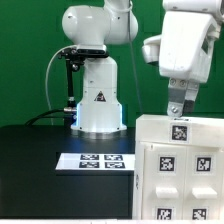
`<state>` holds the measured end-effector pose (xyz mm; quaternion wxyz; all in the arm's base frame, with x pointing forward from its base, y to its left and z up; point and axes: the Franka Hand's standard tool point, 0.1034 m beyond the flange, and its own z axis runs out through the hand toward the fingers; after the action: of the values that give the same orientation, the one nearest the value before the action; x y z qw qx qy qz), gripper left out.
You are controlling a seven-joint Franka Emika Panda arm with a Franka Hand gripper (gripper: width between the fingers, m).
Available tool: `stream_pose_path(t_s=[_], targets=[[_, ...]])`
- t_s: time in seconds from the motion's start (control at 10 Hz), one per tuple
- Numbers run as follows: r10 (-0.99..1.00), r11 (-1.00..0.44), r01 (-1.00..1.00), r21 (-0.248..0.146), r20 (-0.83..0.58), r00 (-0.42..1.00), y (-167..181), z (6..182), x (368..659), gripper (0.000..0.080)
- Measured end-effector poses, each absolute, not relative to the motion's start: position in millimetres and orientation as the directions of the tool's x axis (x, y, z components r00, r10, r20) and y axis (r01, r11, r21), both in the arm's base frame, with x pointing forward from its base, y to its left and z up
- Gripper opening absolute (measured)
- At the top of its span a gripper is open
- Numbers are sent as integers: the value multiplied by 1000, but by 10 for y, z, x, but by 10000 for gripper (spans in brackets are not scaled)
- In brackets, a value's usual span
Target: Assemble cabinet
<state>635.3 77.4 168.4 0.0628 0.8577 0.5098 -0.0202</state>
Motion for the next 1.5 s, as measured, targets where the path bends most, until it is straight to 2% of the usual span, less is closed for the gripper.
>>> stream_pose_path(t_s=[0.3, 0.6, 0.7, 0.8, 1.2, 1.5], targets=[[832, -536, 842, 62, -131, 540, 822, 1483, 6304, 797], [804, -576, 815, 67, -131, 580, 803, 1467, 6300, 785], [793, -591, 803, 70, -129, 595, 792, 1467, 6302, 618], [766, -626, 776, 75, -126, 630, 791, 1468, 6303, 551], [562, -814, 571, 108, -98, 821, 790, 1479, 6307, 551], [266, -954, 266, 135, -15, 964, 832, 1496, 6327, 551]])
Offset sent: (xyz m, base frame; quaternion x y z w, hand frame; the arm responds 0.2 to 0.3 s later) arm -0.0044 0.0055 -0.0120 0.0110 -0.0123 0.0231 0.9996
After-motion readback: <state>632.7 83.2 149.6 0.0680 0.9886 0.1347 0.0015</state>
